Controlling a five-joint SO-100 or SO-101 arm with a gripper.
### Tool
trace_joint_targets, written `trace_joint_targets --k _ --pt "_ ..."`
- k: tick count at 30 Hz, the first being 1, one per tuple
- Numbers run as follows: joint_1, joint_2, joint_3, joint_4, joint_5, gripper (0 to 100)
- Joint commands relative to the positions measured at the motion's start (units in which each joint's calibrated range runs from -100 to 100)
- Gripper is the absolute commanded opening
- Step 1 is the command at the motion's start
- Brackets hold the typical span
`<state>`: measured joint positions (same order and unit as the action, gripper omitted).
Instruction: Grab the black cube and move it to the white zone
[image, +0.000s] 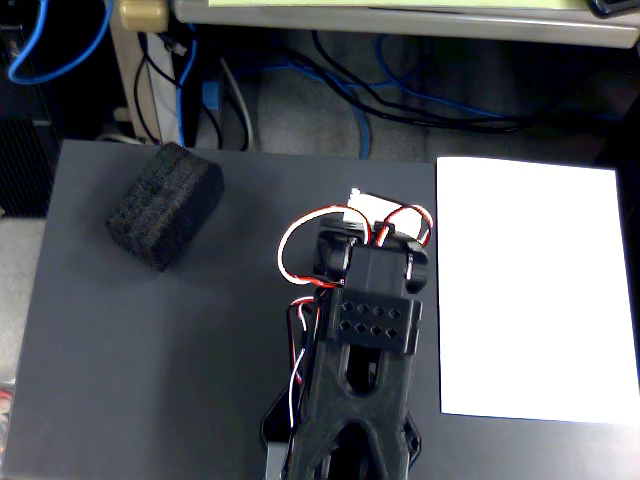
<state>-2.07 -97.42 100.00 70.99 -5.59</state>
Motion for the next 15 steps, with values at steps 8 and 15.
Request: trace_joint_targets --k 8,15 --pt "0.4 -0.1 0.0 -0.7 -0.1 1" --pt "0.5 -0.1 0.0 -1.3 -0.2 2"
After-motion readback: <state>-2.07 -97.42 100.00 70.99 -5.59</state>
